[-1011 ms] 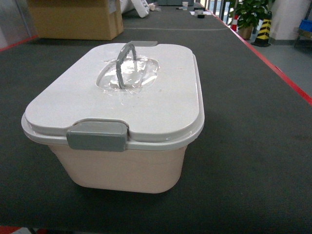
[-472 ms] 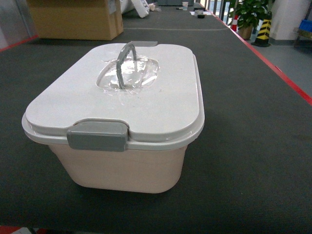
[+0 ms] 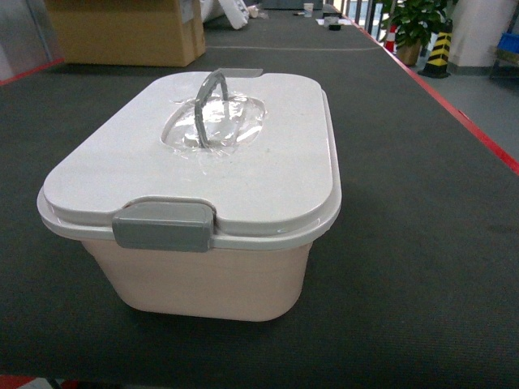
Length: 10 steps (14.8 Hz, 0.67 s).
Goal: Pick capacitor and pack into box
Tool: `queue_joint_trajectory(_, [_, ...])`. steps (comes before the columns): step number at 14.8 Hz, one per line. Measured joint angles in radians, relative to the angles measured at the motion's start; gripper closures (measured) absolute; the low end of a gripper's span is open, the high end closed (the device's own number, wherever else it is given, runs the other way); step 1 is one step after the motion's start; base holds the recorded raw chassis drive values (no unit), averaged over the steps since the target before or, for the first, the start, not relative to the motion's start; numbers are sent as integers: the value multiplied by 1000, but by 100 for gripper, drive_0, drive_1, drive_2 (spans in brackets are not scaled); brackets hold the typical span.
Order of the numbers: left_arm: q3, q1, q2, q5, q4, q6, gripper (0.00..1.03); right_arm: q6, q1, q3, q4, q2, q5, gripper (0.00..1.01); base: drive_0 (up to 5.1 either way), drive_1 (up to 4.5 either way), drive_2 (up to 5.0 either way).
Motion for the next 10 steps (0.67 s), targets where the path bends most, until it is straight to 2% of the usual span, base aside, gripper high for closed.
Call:
queue_joint_trajectory(3, [0,0,-53,0,-55,0,101,0,0,0,0,0,0,3,0,0,0])
queue_joint_trajectory(4, [2,0,-103,-1,-122,0,101,0,0,0,0,0,0,3,0,0,0])
queue_joint_trajectory(5, [0,0,-203,0,-248,0,101,0,0,0,0,0,1,3,0,0,0])
queue_joint_trajectory(6, [5,0,-220,-2,-217,0,101,0,0,0,-1,0,0,3,0,0,0])
queue_joint_trajectory(8, [1,1,-221,0,-238,-1,100,0,0,0,0,0,0,3,0,0,0])
queue_joint_trajectory(10, [0,1,-221,0,-236,0,76,0,0,0,0,0,0,3,0,0,0])
